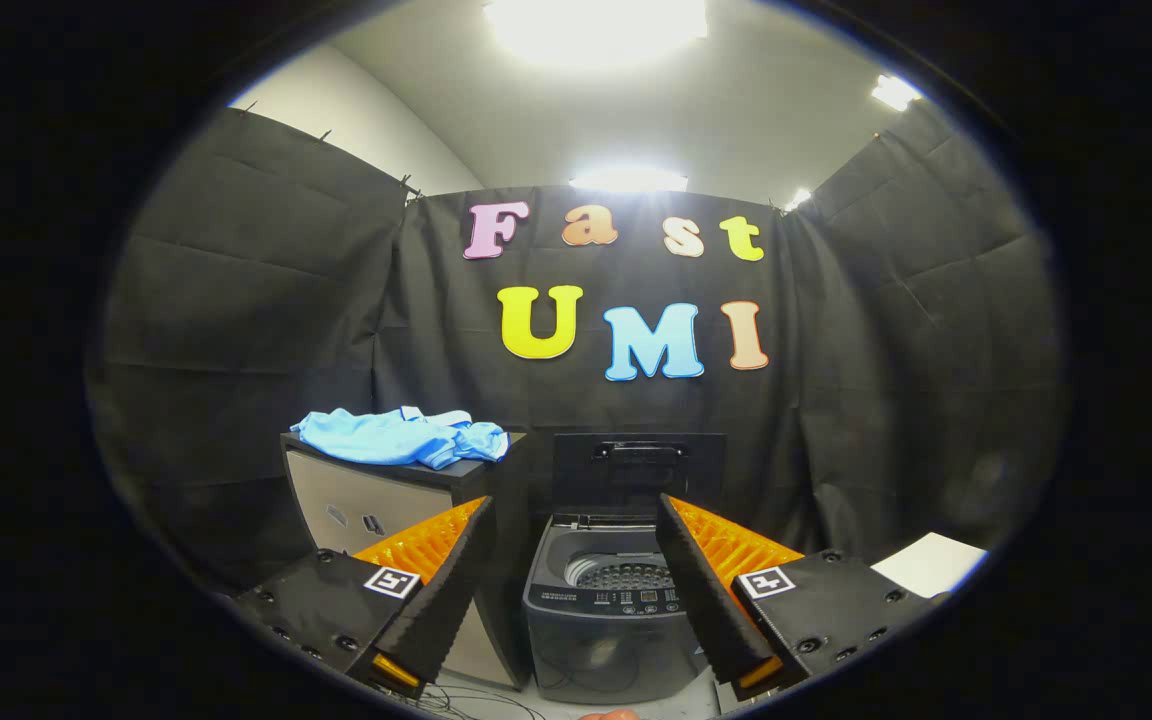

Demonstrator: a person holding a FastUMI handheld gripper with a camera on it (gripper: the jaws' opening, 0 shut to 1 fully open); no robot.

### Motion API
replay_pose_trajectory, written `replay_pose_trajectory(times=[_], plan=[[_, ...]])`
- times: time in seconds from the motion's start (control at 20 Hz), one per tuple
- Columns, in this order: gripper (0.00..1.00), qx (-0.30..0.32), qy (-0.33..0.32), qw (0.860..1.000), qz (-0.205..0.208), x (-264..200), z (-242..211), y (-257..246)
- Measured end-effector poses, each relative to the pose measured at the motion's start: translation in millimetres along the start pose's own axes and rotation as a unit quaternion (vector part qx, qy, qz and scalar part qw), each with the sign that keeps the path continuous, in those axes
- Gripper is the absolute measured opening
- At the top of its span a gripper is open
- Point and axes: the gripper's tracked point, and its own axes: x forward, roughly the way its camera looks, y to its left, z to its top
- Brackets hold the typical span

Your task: Put the clothes into the washing machine and then close the washing machine lid.

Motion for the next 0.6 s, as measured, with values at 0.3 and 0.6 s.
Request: replay_pose_trajectory(times=[0.3,0.6], plan=[[0.99,-0.003,-0.005,1.0,-0.002,1,4,-4],[0.99,-0.005,-0.003,1.0,-0.016,4,6,-18]])
